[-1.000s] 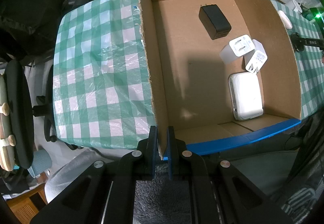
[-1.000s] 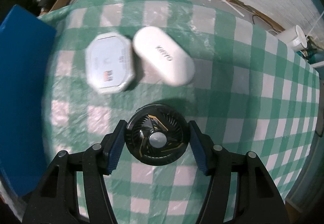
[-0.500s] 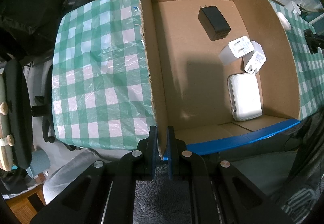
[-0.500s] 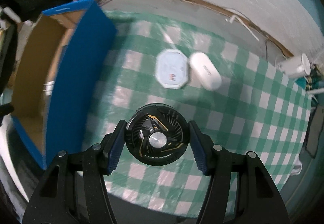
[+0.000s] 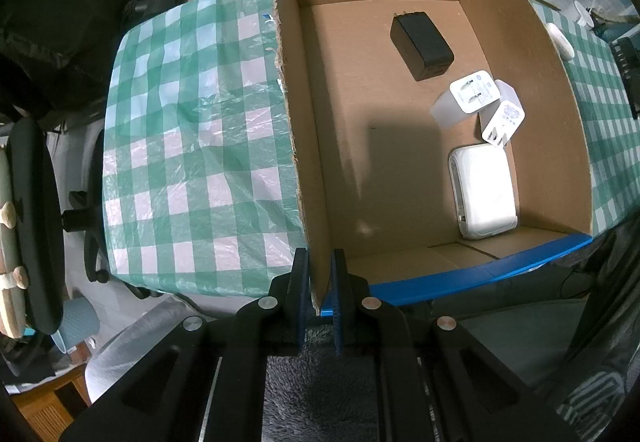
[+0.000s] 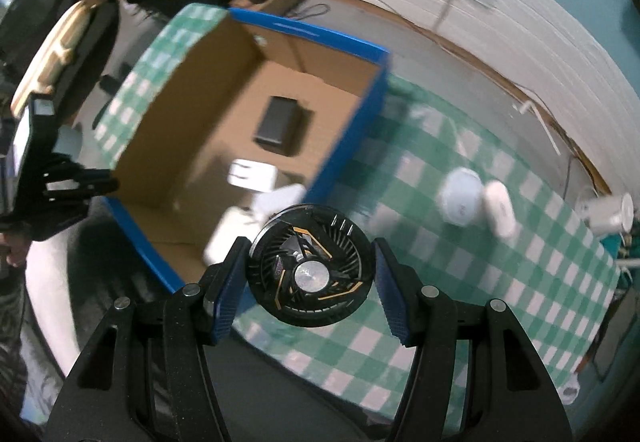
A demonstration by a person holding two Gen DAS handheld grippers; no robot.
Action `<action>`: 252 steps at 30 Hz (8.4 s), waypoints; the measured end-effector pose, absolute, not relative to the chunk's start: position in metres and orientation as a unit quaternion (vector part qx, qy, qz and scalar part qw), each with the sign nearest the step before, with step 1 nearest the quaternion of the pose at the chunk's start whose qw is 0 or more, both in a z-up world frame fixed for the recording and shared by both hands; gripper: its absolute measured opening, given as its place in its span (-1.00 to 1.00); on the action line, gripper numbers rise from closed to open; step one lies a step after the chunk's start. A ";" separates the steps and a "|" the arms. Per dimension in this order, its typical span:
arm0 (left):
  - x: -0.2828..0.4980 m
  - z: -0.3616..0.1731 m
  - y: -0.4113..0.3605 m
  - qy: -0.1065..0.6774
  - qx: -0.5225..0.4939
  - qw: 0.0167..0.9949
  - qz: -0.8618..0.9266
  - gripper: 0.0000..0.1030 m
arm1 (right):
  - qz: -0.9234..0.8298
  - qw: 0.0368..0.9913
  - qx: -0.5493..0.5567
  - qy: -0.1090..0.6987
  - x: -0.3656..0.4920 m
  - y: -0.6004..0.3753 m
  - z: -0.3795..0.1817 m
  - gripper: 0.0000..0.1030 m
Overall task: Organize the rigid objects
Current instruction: 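Lift the black fan into the box beside the power bank and release it, then move the right gripper back and grasp the white octagonal device, then carry the octagonal device into the box and open the right gripper, then return the right gripper to the table and grasp the white KINYO case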
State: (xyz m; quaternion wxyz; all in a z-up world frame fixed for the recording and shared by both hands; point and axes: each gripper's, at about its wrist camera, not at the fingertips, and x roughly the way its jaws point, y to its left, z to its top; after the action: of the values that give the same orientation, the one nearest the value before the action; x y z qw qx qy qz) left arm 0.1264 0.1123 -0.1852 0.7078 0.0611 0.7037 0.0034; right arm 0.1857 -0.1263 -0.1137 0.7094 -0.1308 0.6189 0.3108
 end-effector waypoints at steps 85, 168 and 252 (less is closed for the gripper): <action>0.126 -0.180 0.114 0.705 0.067 0.706 -0.003 -0.82 | 0.177 0.725 0.025 0.665 0.295 -0.259 -0.242 0.30; 0.129 -0.188 0.106 0.704 0.087 0.704 -0.010 -0.81 | 0.367 0.664 -0.141 0.636 0.185 -0.060 -0.161 0.04; 0.133 -0.188 0.113 0.711 0.079 0.698 -0.010 -0.81 | 0.147 0.729 -0.068 0.665 0.306 -0.283 -0.266 -0.29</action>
State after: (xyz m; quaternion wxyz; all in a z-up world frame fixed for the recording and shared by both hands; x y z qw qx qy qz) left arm 0.1332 0.1128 -0.1884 0.6985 0.0789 0.7112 -0.0101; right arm 0.3064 -0.2829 -0.2661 0.7293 -0.0681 0.6646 0.1474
